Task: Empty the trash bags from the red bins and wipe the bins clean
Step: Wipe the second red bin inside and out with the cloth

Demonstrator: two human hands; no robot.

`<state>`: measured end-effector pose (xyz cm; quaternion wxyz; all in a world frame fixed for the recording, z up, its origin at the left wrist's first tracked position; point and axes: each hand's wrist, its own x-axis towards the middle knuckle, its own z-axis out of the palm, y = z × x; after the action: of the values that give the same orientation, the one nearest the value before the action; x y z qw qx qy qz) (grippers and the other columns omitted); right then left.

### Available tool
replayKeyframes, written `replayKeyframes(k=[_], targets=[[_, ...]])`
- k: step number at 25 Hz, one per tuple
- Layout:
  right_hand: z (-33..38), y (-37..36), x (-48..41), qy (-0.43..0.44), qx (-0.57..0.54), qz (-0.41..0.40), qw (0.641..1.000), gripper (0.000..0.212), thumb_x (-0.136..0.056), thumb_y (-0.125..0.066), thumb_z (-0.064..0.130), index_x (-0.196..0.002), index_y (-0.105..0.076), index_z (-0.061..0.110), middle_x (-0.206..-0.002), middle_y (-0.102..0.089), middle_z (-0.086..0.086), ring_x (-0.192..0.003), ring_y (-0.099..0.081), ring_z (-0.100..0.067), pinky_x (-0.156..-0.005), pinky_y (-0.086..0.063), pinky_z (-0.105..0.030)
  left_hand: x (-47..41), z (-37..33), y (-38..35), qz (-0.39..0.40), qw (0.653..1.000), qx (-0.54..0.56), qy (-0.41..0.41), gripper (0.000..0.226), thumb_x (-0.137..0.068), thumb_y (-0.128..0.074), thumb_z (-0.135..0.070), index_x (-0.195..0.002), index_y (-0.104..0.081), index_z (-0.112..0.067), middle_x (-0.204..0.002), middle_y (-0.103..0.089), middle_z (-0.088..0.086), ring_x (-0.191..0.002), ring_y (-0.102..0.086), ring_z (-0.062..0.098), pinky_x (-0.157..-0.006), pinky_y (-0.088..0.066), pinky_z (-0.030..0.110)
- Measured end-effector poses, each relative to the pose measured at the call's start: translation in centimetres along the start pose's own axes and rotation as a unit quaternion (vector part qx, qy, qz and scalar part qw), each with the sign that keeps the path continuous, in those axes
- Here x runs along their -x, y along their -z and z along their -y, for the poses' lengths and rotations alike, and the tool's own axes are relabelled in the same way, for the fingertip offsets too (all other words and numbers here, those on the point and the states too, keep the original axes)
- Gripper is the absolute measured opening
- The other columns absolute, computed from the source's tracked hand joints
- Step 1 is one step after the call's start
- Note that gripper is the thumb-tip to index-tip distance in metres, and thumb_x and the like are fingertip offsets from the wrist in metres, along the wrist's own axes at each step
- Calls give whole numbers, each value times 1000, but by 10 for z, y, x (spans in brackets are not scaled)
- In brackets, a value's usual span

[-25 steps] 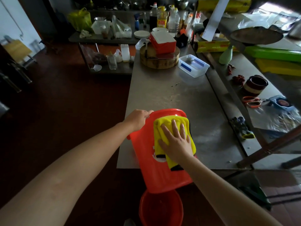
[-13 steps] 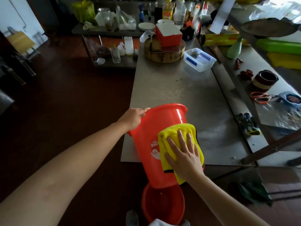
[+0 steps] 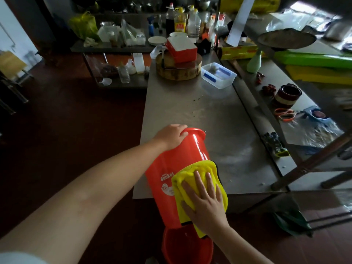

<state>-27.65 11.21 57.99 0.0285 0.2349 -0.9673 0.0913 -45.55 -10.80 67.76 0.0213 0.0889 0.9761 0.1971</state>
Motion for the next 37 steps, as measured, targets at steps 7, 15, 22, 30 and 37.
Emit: replayKeyframes(k=[7, 15, 22, 30, 37], targets=[[-5, 0, -6, -22, -32, -4, 999, 64, -96, -27, 76, -154, -12, 56, -169, 5, 8, -155, 9, -35, -115, -26, -65, -25, -15, -15, -5, 997, -23, 75, 35, -106, -43, -37, -119, -63, -11, -123, -63, 14, -116, -59, 35, -92, -47, 42], [-34, 35, -84, -66, 6, -9, 998, 66, -93, -22, 76, -153, -1, 58, -167, 19, 9, -152, 21, -35, -117, -16, -67, -3, -6, -16, -47, 982, 184, 17, 30, -104, -53, -21, -129, -63, -8, -126, -67, 12, -116, -62, 26, -91, -39, 21], [-19, 31, -139, -28, 45, 27, 998, 68, -92, -29, 72, -154, -10, 52, -168, 15, 5, -151, 21, -38, -116, -8, -72, -5, 30, -7, -29, 998, 53, -22, 42, -103, -49, -15, -145, -52, -14, -130, -61, 10, -118, -58, 28, -99, -44, 32], [-12, 25, -167, 3, 43, 26, 999, 73, -92, -28, 76, -156, -3, 52, -168, 12, 7, -153, 18, -36, -118, -3, -69, 1, 53, -5, 14, 1000, 6, -7, 54, -105, -42, -9, -157, -32, -21, -143, -53, 7, -126, -55, 26, -104, -47, 37], [-59, 28, -169, -30, -30, 9, 999, 74, -85, -26, 86, -150, 2, 63, -167, 10, 19, -154, 15, -25, -120, -13, -59, -3, 53, -5, 29, 999, -15, 11, 62, -102, -41, -1, -158, -27, -25, -128, -56, 7, -112, -59, 27, -95, -48, 35]])
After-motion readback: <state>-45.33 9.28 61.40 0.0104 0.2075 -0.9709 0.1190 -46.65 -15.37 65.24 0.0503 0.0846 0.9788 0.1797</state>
